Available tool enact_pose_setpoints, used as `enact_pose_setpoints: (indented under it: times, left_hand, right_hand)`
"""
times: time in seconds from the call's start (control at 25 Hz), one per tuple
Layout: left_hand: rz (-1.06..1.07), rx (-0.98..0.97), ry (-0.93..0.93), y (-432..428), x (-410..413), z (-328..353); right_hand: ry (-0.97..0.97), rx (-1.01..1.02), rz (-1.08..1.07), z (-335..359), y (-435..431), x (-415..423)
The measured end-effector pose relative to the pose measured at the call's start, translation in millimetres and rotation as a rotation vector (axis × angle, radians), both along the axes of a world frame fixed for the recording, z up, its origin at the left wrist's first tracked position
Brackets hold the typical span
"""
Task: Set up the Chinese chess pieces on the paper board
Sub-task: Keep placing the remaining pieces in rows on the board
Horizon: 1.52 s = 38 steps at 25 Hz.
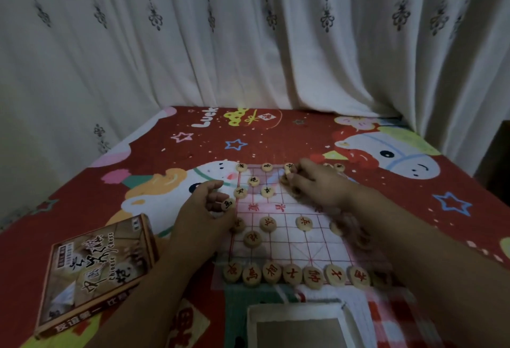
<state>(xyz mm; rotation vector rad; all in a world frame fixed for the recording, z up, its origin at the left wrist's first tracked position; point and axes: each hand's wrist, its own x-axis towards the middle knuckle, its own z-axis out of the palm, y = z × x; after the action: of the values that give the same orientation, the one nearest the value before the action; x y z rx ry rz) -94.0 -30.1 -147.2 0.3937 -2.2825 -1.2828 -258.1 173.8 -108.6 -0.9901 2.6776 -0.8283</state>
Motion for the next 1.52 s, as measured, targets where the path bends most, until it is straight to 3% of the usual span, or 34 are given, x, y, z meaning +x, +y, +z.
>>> enact_pose_setpoints:
  times: [0.12, 0.48, 0.72, 0.96, 1.52]
  left_hand:
    - [0.002, 0.009, -0.005, 1, 0, 1]
    - [-0.031, -0.01, -0.025, 2, 0, 2]
    - [-0.03, 0.002, -0.023, 2, 1, 3]
    - [-0.032, -0.019, -0.028, 3, 1, 5]
    - [-0.065, -0.045, 0.003, 1, 1, 1]
  right_hand:
    - [0.092, 0.075, 0.005, -7, -16, -13]
    - [0.13, 0.161, -0.049, -9, -36, -32]
    - [-0.041, -0.217, -0.147, -1, -5, -29]
    - [0.289, 0.142, -0.293, 5, 66, -32]
    - [0.235, 0.3, -0.227, -5, 54, -3]
